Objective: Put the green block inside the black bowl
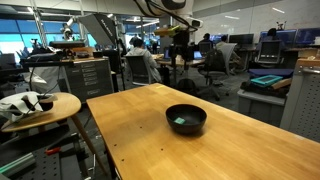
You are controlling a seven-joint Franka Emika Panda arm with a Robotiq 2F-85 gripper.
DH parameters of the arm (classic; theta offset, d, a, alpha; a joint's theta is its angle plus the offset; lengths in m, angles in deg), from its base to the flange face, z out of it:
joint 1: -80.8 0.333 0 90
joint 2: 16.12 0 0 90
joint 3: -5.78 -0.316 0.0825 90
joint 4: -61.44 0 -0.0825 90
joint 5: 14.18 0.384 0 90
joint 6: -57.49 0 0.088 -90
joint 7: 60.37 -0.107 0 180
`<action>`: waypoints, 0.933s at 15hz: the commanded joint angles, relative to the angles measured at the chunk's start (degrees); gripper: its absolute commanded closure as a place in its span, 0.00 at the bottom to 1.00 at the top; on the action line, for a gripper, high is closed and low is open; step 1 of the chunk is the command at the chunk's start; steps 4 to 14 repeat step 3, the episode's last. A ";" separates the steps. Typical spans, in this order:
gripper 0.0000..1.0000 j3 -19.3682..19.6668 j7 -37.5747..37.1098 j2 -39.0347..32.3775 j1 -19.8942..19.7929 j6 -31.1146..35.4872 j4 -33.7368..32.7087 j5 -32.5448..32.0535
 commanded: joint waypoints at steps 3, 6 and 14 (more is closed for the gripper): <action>0.00 0.07 -0.19 -0.09 0.34 -1.18 -1.00 0.20; 0.00 0.07 -0.19 -0.09 0.34 -1.18 -1.00 0.20; 0.00 0.07 -0.19 -0.09 0.34 -1.18 -1.00 0.20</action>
